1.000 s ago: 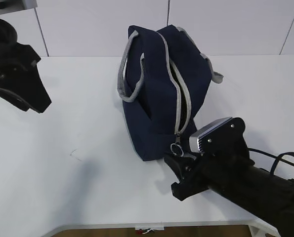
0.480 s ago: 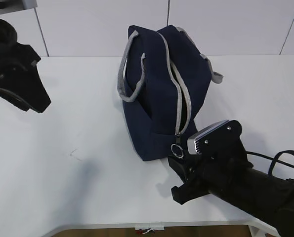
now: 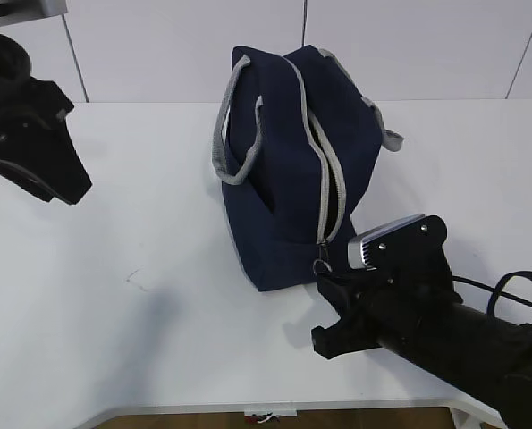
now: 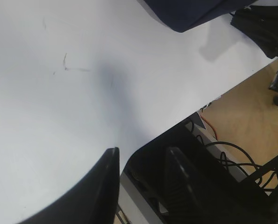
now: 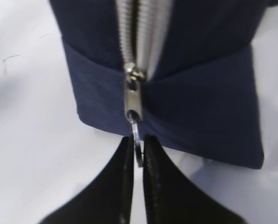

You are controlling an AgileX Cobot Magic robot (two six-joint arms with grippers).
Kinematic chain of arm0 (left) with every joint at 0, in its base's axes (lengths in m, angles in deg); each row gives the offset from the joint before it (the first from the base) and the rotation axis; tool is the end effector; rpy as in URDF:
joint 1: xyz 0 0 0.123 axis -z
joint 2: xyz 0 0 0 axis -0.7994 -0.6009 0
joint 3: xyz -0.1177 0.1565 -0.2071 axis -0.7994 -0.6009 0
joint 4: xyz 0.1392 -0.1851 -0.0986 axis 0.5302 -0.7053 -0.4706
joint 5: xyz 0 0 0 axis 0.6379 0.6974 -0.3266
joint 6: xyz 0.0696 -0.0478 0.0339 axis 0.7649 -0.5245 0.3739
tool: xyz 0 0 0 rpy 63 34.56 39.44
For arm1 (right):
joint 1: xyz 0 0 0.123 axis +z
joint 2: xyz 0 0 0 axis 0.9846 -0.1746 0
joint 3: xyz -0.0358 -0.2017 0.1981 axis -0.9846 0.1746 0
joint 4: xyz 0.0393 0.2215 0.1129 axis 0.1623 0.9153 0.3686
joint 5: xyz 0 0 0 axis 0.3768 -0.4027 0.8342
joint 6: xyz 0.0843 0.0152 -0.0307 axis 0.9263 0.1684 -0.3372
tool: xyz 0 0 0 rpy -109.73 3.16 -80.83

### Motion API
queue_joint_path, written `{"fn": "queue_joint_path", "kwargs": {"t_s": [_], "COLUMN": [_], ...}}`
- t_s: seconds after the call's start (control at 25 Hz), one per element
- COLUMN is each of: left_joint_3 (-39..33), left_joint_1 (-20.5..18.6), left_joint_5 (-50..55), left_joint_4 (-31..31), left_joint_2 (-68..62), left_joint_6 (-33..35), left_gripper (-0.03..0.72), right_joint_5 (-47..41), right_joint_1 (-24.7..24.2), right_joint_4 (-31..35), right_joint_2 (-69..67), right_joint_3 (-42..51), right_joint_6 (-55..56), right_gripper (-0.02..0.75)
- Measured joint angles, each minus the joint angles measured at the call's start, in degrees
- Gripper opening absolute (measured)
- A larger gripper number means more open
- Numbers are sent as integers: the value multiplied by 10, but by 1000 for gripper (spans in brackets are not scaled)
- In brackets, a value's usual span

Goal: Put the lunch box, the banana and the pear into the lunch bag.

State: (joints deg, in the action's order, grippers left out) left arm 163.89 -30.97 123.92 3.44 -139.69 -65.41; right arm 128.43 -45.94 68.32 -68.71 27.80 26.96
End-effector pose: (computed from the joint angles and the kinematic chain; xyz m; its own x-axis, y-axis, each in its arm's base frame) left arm 0.2597 -0.1346 0.3292 -0.8792 0.3801 -0.2872 0.4563 0.8453 -0.2779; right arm 0.2338 0.1512 0.1093 -0.4145 -0.1606 -0.8958 -0.4756 0.8774 0.0628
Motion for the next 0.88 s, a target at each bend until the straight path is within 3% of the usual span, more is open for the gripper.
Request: {"fn": "queue_joint_path", "kwargs": {"t_s": [0.08,0.36,0.68,0.88], "left_joint_3": [0,0,0,0], "left_joint_1": [0,0,0,0], "left_joint_5": [0,0,0,0], "left_joint_4": [0,0,-4,-7], "left_joint_2": [0,0,0,0], "left_joint_6": [0,0,0,0], "left_gripper": [253,253,253,253], "right_joint_5": [0,-26,-156,-287], "right_joint_1": [0,0,0,0], "right_joint_4": [4,1,-41,-45], "right_joint_2": [0,35,184,258], "right_joint_3": [0,9,14,-24], "right_joint_6": [5,24,26,26], "right_gripper": [13,13,13,13]}}
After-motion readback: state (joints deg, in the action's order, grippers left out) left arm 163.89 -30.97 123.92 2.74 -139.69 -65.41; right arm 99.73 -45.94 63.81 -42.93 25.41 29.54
